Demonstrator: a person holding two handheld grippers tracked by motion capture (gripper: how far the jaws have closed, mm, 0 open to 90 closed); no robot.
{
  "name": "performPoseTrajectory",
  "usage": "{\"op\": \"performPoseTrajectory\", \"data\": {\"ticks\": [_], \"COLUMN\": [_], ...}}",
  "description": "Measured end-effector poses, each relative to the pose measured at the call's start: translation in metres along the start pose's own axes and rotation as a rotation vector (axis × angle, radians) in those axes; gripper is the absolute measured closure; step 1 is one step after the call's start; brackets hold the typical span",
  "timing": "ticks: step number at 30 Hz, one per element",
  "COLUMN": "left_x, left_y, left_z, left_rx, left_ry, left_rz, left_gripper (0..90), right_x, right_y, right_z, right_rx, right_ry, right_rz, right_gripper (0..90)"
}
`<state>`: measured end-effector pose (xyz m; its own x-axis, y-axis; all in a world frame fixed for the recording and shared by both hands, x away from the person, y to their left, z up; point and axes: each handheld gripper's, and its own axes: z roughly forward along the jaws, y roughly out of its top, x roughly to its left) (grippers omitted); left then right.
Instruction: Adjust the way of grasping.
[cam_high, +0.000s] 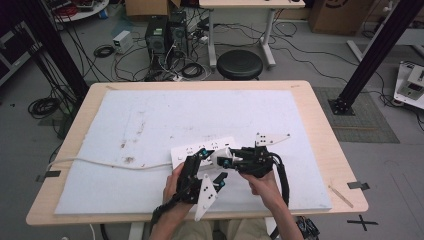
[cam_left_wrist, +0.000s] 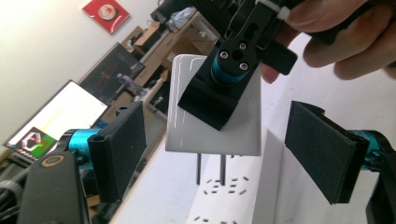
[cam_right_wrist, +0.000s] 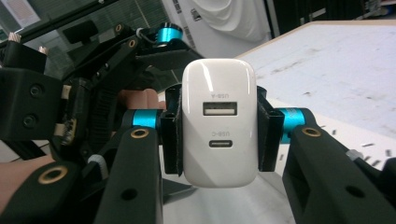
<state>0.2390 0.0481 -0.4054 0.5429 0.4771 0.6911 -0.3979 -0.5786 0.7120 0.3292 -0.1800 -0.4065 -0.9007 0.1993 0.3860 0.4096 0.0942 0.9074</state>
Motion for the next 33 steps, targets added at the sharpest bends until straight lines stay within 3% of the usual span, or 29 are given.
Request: {"op": "performPoseTrajectory", "data": {"ticks": [5,6,7,10,12,21,22,24,26,27,33], "left_x": [0.008,0.008,0.011,0.018,0.019,0.031,0.031,0.035,0.036,0.04,0.05], "left_y": [-0.003,-0.003,-0.006,-0.01,-0.01,-0.022,-0.022,-0.026,-0.027,-0.03,-0.041], "left_z": [-0.006,-0.006,-0.009,-0.015,-0.016,-0.026,-0.026,-0.029,-0.03,-0.034,-0.042], "left_rx": [-0.024,-0.024,-0.029,-0.037,-0.033,-0.039,-0.039,-0.041,-0.039,-0.037,0.004], "left_ry": [-0.015,-0.015,-0.017,-0.026,-0.026,-0.037,-0.037,-0.043,-0.044,-0.045,-0.058], "left_rz": [-0.092,-0.092,-0.128,-0.177,-0.184,-0.32,-0.32,-0.367,-0.377,-0.424,-0.527], "left_gripper": [20.8,20.8,20.8,20.8,20.7,20.8,20.8,20.8,20.8,20.8,20.8], "right_x": [-0.001,-0.001,-0.001,-0.003,-0.003,-0.003,-0.003,-0.003,-0.003,-0.002,0.0], "right_y": [0.0,0.0,0.0,0.0,0.0,0.0,0.0,0.0,0.0,0.0,-0.003], "right_z": [-0.004,-0.004,-0.005,-0.011,-0.014,-0.021,-0.021,-0.025,-0.025,-0.028,-0.036], "right_rx": [-0.019,-0.019,-0.021,-0.033,-0.033,-0.038,-0.038,-0.045,-0.045,-0.05,-0.052], "right_ry": [-0.029,-0.029,-0.036,-0.057,-0.067,-0.104,-0.104,-0.119,-0.119,-0.132,-0.165], "right_rz": [-0.009,-0.009,-0.008,-0.01,-0.006,-0.024,-0.024,-0.027,-0.027,-0.032,-0.053], "right_gripper": [63.2,63.2,63.2,63.1,63.1,63.1,63.1,63.1,63.1,63.1,63.1]}}
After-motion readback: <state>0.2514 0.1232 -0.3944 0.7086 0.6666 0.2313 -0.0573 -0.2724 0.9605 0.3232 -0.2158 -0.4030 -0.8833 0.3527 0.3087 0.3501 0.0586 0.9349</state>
